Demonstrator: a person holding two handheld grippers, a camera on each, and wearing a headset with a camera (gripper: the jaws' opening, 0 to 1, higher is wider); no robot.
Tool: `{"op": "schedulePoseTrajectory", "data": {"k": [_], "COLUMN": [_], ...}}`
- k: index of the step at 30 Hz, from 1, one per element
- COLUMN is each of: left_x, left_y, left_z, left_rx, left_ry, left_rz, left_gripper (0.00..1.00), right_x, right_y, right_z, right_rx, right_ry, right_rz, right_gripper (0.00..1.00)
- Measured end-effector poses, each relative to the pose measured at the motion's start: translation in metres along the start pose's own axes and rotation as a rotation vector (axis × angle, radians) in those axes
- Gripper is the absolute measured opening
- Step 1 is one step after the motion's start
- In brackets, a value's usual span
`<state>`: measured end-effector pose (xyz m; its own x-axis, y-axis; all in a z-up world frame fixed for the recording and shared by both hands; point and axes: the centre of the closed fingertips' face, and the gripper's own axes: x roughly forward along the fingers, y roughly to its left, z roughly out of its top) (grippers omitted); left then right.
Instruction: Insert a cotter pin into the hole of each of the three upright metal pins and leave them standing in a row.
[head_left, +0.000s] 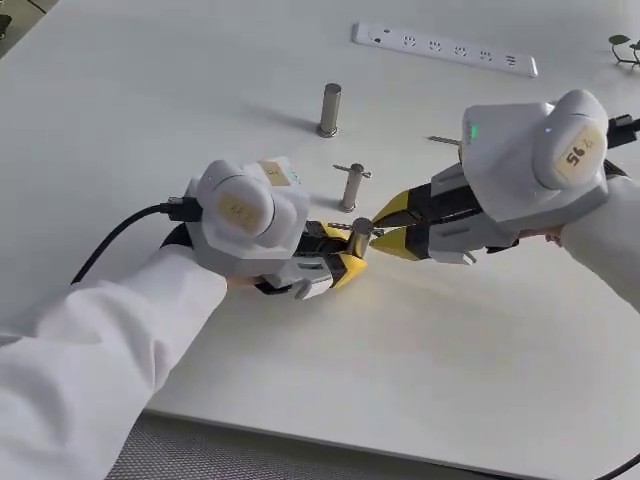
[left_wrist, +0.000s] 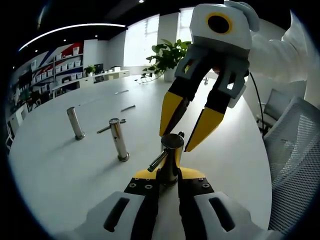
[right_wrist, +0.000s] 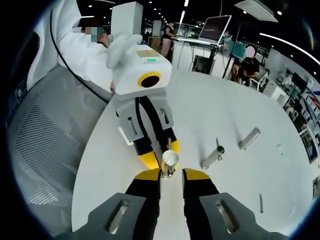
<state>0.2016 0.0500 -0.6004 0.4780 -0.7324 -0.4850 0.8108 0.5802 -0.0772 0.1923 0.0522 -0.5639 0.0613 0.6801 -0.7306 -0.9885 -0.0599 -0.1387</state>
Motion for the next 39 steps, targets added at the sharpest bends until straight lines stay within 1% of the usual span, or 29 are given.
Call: {"op": "schedulePoseTrajectory", "data": {"k": [2, 3, 4, 6, 8, 9, 10, 11, 13, 15, 16, 17, 18, 19, 20, 22, 26, 28, 29, 30, 31, 34, 37, 39], "left_x": [0.0, 0.0, -0.001, -0.004, -0.009, -0.013, -0.016, -0.021, -0.03, -0.037, -0.043, -0.045, -0.05, -0.054, -0.06, -0.07, -0.087, -0.093, -0.096, -0.097, -0.099, -0.102, -0.103, -0.103], "left_y": [0.0, 0.001, 0.0, 0.001, 0.003, 0.004, 0.005, 0.004, 0.003, 0.002, 0.001, 0.001, 0.0, 0.0, -0.001, -0.006, -0.013, -0.015, -0.015, -0.013, -0.01, -0.006, -0.004, -0.004], "left_z": [-0.001, -0.003, -0.004, -0.003, -0.001, 0.002, 0.003, 0.007, 0.01, 0.012, 0.011, 0.011, 0.01, 0.009, 0.007, 0.008, 0.01, 0.009, 0.008, 0.008, 0.006, 0.001, 0.0, 0.0], "left_rx": [0.013, 0.017, 0.005, 0.001, -0.015, -0.002, -0.005, -0.014, -0.017, -0.014, -0.013, -0.011, -0.006, -0.014, -0.035, -0.057, -0.105, -0.125, -0.135, -0.137, -0.138, -0.155, -0.147, -0.127], "left_ry": [0.012, 0.022, 0.024, 0.025, 0.034, 0.029, 0.027, 0.018, 0.009, 0.008, 0.011, 0.012, 0.017, 0.021, 0.021, 0.008, -0.027, -0.043, -0.045, -0.049, -0.049, -0.044, -0.038, -0.031], "left_rz": [0.005, 0.006, 0.002, 0.0, 0.001, 0.005, 0.003, -0.011, -0.026, -0.04, -0.047, -0.048, -0.053, -0.055, -0.061, -0.085, -0.1, -0.1, -0.097, -0.083, -0.064, -0.047, -0.043, -0.039], "left_gripper": [0.12, 0.13, 0.15, 0.2, 0.25, 0.27, 0.29, 0.32, 0.4, 0.52, 0.59, 0.66, 0.71, 0.76, 0.83, 0.89, 0.96, 0.99, 0.99, 0.99, 0.99, 0.99, 0.99, 0.99], "right_x": [-0.001, -0.001, -0.002, -0.004, -0.005, -0.006, -0.007, -0.007, -0.008, -0.008, -0.008, -0.007, -0.007, -0.006, -0.005, -0.004, 0.001, 0.003, 0.004, 0.005, 0.007, 0.01, 0.011, 0.012], "right_y": [-0.001, -0.002, -0.002, -0.003, -0.002, -0.001, -0.001, 0.0, 0.001, 0.001, 0.002, 0.002, 0.002, 0.002, 0.002, 0.003, 0.004, 0.004, 0.005, 0.005, 0.006, 0.006, 0.005, 0.004], "right_z": [0.0, 0.0, 0.0, 0.0, 0.0, 0.0, 0.001, 0.001, 0.002, 0.003, 0.003, 0.003, 0.002, 0.002, 0.003, 0.004, 0.006, 0.007, 0.007, 0.007, 0.007, 0.007, 0.007, 0.008], "right_rx": [0.009, 0.018, 0.029, 0.04, 0.057, 0.074, 0.084, 0.098, 0.118, 0.125, 0.132, 0.134, 0.136, 0.138, 0.14, 0.145, 0.146, 0.142, 0.141, 0.14, 0.138, 0.128, 0.13, 0.133], "right_ry": [-0.002, -0.007, -0.011, -0.018, -0.028, -0.039, -0.047, -0.058, -0.072, -0.078, -0.08, -0.081, -0.08, -0.079, -0.08, -0.085, -0.089, -0.088, -0.086, -0.084, -0.081, -0.071, -0.071, -0.07], "right_rz": [-0.01, -0.021, -0.027, -0.036, -0.035, -0.036, -0.037, -0.035, -0.034, -0.033, -0.03, -0.029, -0.029, -0.028, -0.025, -0.022, -0.011, -0.005, 0.0, 0.004, 0.009, 0.017, 0.021, 0.024], "right_gripper": [0.13, 0.16, 0.2, 0.26, 0.26, 0.26, 0.26, 0.27, 0.28, 0.28, 0.28, 0.29, 0.29, 0.29, 0.3, 0.3, 0.3, 0.3, 0.3, 0.3, 0.29, 0.29, 0.28, 0.28]}}
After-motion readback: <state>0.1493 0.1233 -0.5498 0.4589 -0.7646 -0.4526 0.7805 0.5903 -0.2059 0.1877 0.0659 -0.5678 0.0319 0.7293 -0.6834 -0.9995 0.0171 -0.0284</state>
